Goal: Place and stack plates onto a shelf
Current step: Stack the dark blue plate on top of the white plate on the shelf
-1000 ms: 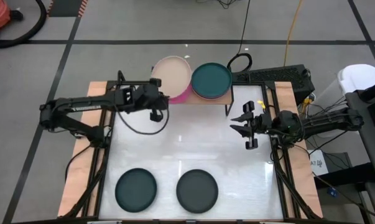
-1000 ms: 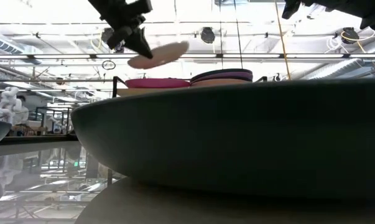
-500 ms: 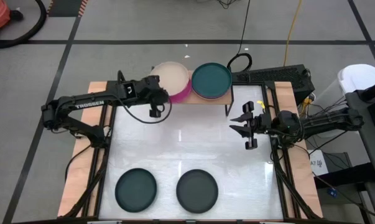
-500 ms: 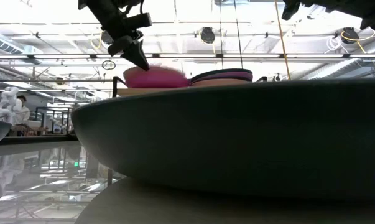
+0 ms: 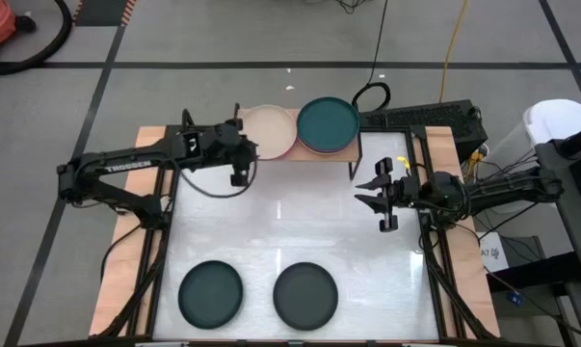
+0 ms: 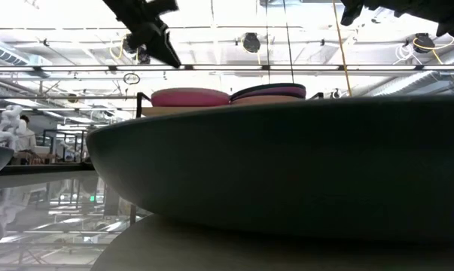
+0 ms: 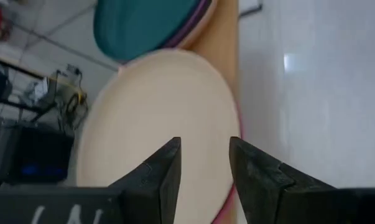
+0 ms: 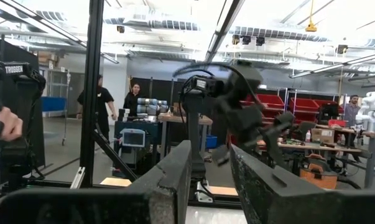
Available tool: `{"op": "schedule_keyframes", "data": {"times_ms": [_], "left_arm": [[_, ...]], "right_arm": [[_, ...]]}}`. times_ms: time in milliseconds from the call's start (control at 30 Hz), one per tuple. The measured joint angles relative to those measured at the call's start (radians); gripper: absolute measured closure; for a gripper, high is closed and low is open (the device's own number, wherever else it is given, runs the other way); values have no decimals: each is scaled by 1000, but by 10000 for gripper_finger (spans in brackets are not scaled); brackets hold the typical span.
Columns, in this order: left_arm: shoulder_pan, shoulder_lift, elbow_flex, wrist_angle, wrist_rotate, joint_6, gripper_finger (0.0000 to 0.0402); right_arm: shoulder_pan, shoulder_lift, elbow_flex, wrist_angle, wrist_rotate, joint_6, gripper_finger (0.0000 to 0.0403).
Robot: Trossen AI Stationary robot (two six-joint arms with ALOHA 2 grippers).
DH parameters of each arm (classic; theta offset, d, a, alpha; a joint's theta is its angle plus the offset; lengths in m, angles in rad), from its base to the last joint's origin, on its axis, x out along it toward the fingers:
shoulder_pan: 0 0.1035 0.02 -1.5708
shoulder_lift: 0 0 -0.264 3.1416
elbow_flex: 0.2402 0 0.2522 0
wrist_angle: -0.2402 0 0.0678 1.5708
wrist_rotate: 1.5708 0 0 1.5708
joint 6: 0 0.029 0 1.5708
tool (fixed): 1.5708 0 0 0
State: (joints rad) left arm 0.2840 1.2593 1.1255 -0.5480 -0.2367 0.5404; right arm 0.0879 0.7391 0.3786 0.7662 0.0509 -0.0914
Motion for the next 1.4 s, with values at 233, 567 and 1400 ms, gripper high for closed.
{"op": "schedule_keyframes", "data": {"times_ms": [233,567,1400], "left_arm": [[-132,-132,1,-21,3,-104,259],[-438,-107,-43,-220,91,-295,259],[-675,7,-468,5,289,-791,258]], "right_arm": [[0,2,0,0,0,1,309],[0,2,0,0,3,2,309],[0,60,0,-6,0,80,309]]}}
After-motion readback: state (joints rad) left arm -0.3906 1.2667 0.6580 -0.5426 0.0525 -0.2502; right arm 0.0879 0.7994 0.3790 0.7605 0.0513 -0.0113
